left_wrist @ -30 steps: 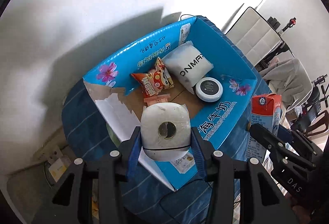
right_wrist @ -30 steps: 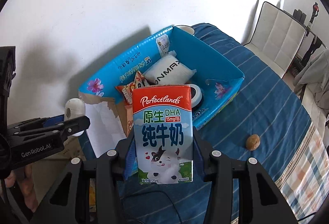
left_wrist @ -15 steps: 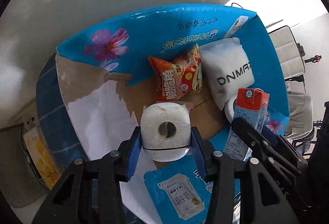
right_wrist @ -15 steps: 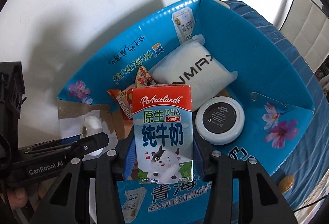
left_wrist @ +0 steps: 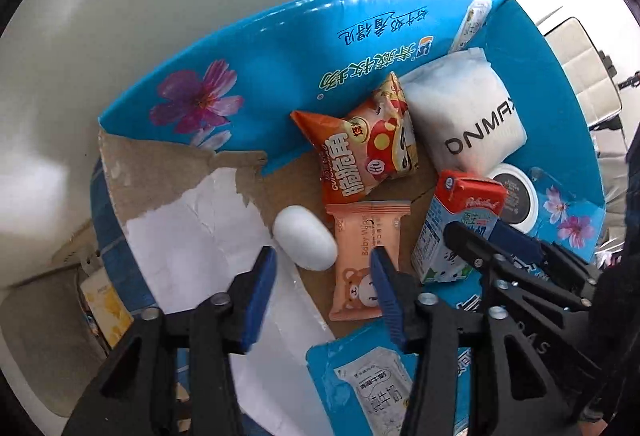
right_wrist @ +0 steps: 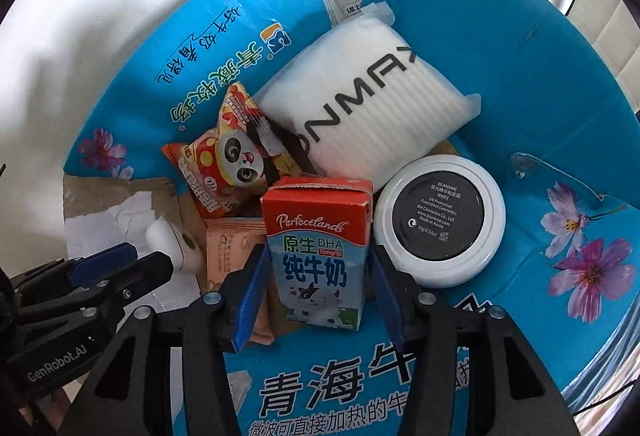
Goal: Organize objects
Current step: 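Lower the gadget and milk carton into the box and open both tools, then lift both open tools away from the box, then grasp the walnut on the bed cover with the right tool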
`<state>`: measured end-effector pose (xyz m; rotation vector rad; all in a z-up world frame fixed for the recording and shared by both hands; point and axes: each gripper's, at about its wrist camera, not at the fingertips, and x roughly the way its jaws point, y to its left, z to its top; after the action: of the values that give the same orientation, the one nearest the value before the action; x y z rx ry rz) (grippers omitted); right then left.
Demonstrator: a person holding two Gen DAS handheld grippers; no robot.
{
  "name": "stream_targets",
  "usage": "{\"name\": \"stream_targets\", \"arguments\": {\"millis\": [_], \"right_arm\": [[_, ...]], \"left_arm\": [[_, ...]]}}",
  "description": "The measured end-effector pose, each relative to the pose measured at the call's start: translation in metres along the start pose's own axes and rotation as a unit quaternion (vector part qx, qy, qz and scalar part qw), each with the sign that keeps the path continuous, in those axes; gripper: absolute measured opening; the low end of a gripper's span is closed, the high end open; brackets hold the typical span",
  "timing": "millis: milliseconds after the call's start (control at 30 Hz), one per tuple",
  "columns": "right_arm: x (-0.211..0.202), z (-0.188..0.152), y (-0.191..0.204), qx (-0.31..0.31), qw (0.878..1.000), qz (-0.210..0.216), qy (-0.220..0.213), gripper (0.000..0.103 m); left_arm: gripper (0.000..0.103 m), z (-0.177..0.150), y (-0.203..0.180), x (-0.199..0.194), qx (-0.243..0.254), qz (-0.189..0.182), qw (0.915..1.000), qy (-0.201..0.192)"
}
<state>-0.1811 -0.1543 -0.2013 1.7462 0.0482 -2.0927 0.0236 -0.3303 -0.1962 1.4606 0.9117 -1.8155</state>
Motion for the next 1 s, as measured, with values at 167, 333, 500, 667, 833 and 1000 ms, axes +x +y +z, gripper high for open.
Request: {"name": "stream_targets", "arguments": {"millis": [167,333,500,667,833,1000], "right_arm": [[-0.024,-0.006,0.001,-0.004,1.000,-0.001,-0.023,0.062],[-0.062,-0.021,-0.014,0.006,0.998,-0.003,-0.067,0.083],[-0.103,-0.041,-0.038,0.045,0.993,-0.018,-0.104,0.083],[-0.138,-0.074,-0.085,0.099,0.981,-0.094,-0.141,0.083],[-0.137,-0.103,-0.156,0.172,0.966,-0.150,-0.122,0.083],[-0.108,-0.124,-0.215,0.240,0.956,-0.144,-0.087,0.080]], "left_arm": [[0.097,-0.009,-0.003,-0.025,0.012,0.016,0.9991,-0.036],[0.103,-0.021,-0.004,-0.049,0.006,0.008,0.9979,-0.063],[0.103,-0.026,-0.013,-0.065,-0.014,-0.015,0.9959,-0.088],[0.103,-0.043,-0.026,-0.076,-0.044,-0.036,0.9928,-0.105],[0.103,-0.055,-0.050,-0.072,-0.036,-0.054,0.9938,-0.090],[0.103,-0.066,-0.067,-0.066,-0.023,-0.055,0.9952,-0.078]]}}
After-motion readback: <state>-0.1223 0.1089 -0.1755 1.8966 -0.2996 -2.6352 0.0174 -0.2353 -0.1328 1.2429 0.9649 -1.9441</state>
